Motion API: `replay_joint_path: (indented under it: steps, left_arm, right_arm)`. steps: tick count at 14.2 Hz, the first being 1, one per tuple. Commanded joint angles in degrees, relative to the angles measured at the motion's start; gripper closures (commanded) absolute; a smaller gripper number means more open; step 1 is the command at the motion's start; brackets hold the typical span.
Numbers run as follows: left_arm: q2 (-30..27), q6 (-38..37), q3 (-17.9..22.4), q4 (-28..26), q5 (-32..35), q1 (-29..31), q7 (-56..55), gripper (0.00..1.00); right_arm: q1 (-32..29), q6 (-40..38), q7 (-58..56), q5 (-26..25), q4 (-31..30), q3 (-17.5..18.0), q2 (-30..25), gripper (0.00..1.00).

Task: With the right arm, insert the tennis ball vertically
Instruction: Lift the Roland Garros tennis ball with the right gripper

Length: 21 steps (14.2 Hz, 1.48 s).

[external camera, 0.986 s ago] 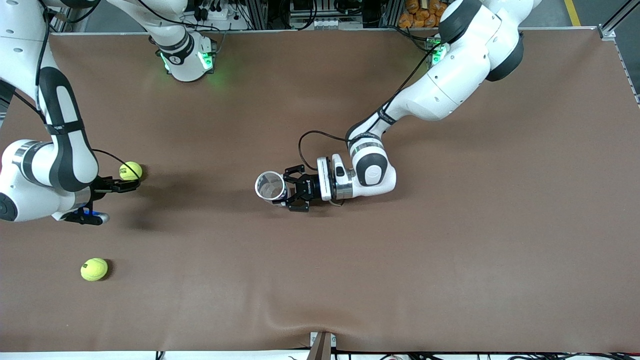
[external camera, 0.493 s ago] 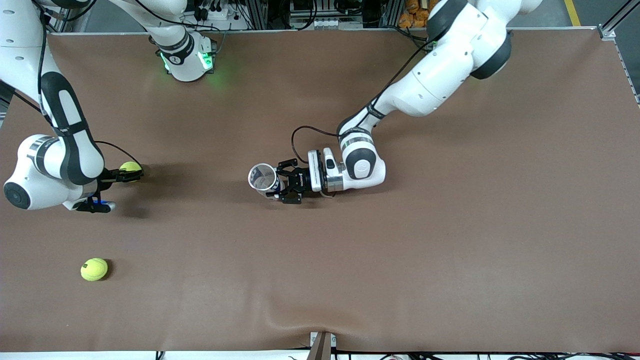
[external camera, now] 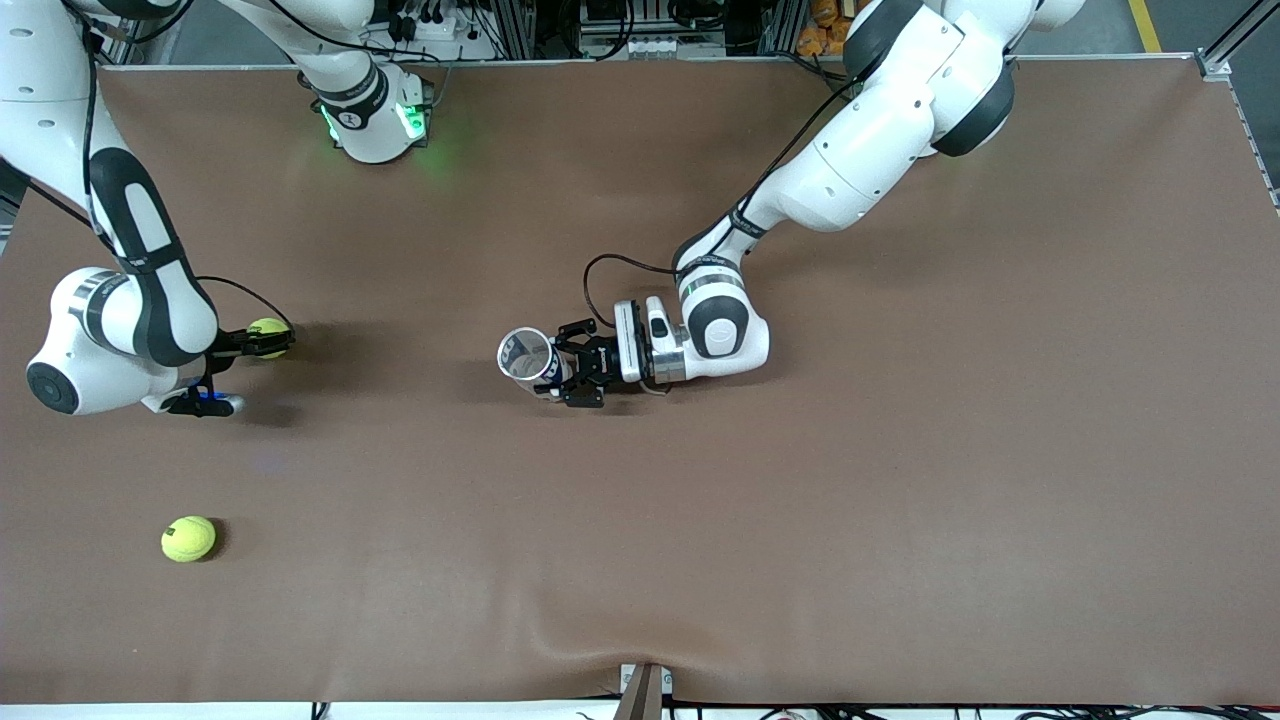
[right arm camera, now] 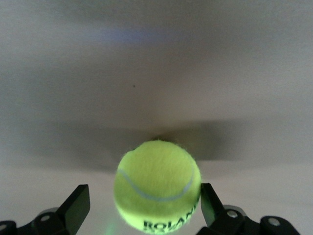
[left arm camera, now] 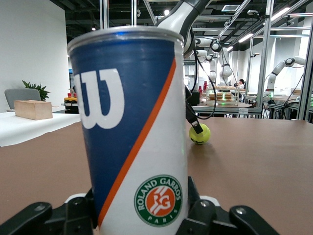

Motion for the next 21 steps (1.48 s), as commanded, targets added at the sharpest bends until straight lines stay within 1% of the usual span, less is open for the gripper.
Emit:
replay_joint_path:
  steps: [1,2,3,4,5,6,7,11,13,15,17,18,20,21]
  left_arm:
    - [1.4,-0.6,0.3,0.7,-2.6,-0.6,5.8,0.3]
    - [1.4,-0.6,0.2,0.7,-3.1,-0.6,5.8,0.26]
    - [1.4,-0.6,0.3,0.7,-3.1,-0.7,5.8,0.26]
    - [1.3,-0.6,0.3,0.7,-3.1,-0.7,6.5,0.25]
    - [1.3,-0.6,0.2,0.7,-3.1,-0.7,7.3,0.24]
    - [1.3,-0.6,0.3,0.7,-3.1,-0.7,7.4,0.24]
    - [1.3,-0.6,0.2,0.7,-3.1,-0.7,7.4,0.24]
    - [1.2,-0.7,0.2,0.7,-3.1,-0.7,7.4,0.26]
    - [1.2,-0.6,0.2,0.7,-3.1,-0.7,7.4,0.27]
    - [1.2,-0.6,0.2,0.7,-3.1,-0.7,7.4,0.27]
    - [1.2,-0.7,0.2,0.6,-3.1,-0.6,7.4,0.27]
    - [1.1,-0.7,0.2,0.6,-3.1,-0.7,7.5,0.27]
    - [1.2,-0.6,0.2,0.6,-3.1,-0.7,7.4,0.27]
    - [1.2,-0.7,0.2,0.6,-3.1,-0.7,7.4,0.27]
  right_arm:
    - [-2.1,1.2,-2.1,-0.4,-0.4,0.8,1.1,0.0]
    - [-2.2,1.2,-2.0,-0.3,-0.4,0.8,1.1,0.0]
    - [-2.2,1.4,-2.0,-0.1,-0.3,0.8,1.1,0.0]
    - [-2.2,1.8,-2.0,0.0,-0.3,0.8,1.1,0.05]
    - [-2.2,2.0,-1.9,0.3,-0.2,0.8,1.1,0.36]
    - [-2.2,2.0,-1.7,0.4,-0.1,0.8,1.1,0.51]
    - [-2.1,1.9,-1.7,0.5,0.2,0.8,1.0,0.54]
    - [-1.7,0.3,-1.3,0.5,3.3,1.0,0.3,0.53]
    - [-1.2,-4.4,-1.3,0.5,8.7,1.2,0.4,0.52]
    - [0.0,-10.3,-1.3,0.5,15.4,1.2,0.3,0.52]
    - [2.0,-14.8,-1.2,0.5,21.1,1.2,0.3,0.52]
    - [3.5,-15.9,-1.0,0.9,23.3,1.2,0.3,0.52]
    - [6.9,-16.2,3.1,4.5,25.7,1.2,0.3,0.52]
    - [8.8,-16.2,7.9,6.9,25.9,1.2,0.2,0.52]
